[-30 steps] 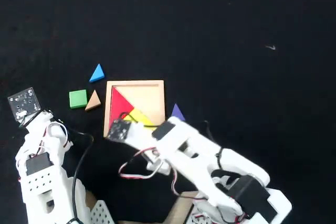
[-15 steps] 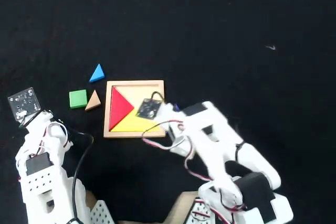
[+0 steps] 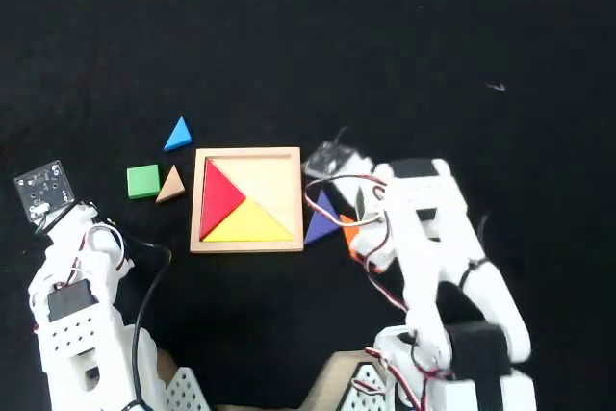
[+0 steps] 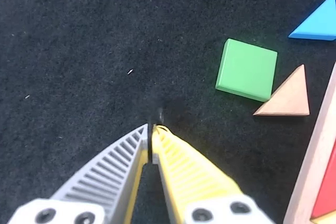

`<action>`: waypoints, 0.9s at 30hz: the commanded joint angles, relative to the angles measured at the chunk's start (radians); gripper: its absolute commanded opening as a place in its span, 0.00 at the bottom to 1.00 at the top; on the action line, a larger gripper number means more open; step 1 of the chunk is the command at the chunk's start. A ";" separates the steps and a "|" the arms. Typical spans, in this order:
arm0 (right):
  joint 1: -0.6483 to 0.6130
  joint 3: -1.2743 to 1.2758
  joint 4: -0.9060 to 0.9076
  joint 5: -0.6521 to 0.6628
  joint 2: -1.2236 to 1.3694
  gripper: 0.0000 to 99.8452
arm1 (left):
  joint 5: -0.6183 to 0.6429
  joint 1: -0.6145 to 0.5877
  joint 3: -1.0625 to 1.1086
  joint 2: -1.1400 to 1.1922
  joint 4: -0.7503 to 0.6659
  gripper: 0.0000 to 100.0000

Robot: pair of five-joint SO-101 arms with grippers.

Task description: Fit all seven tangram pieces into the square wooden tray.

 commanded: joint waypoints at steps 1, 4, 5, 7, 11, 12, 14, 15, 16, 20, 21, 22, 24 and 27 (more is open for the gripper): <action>0.005 -0.058 0.018 -0.222 -0.110 0.03 | 0.006 0.013 -0.015 -0.015 -0.017 0.03; -0.074 -0.030 0.014 -0.353 -0.111 0.16 | 0.006 0.013 -0.015 -0.015 -0.017 0.03; -0.094 -0.018 -0.006 -0.394 -0.111 0.21 | 0.006 0.013 -0.015 -0.015 -0.017 0.03; -0.117 0.008 -0.061 -0.457 -0.111 0.23 | 0.006 0.013 -0.015 -0.015 -0.017 0.03; -0.138 0.058 -0.167 -0.477 -0.111 0.23 | 0.006 0.013 -0.015 -0.015 -0.017 0.03; -0.137 0.067 -0.180 -0.477 -0.111 0.23 | 0.006 0.013 -0.015 -0.015 -0.017 0.03; -0.130 0.079 -0.201 -0.477 -0.111 0.23 | 0.006 0.013 -0.015 -0.015 -0.017 0.03; -0.129 0.082 -0.206 -0.477 -0.111 0.23 | 0.006 0.013 -0.015 -0.015 -0.017 0.03; -0.121 0.084 -0.206 -0.479 -0.108 0.23 | 0.006 0.013 -0.015 -0.015 -0.017 0.03; -0.120 0.074 -0.224 -0.485 -0.035 0.23 | 0.006 0.013 -0.015 -0.015 -0.017 0.03; -0.120 0.068 -0.238 -0.506 -0.005 0.23 | 0.006 0.013 -0.015 -0.015 -0.017 0.03; -0.120 0.061 -0.252 -0.535 0.028 0.23 | 0.006 0.013 -0.015 -0.015 -0.017 0.03; -0.117 0.038 -0.259 -0.568 0.093 0.23 | 0.006 0.013 -0.015 -0.015 -0.017 0.03; -0.114 0.007 -0.264 -0.582 0.156 0.22 | 0.006 0.013 -0.015 -0.015 -0.017 0.03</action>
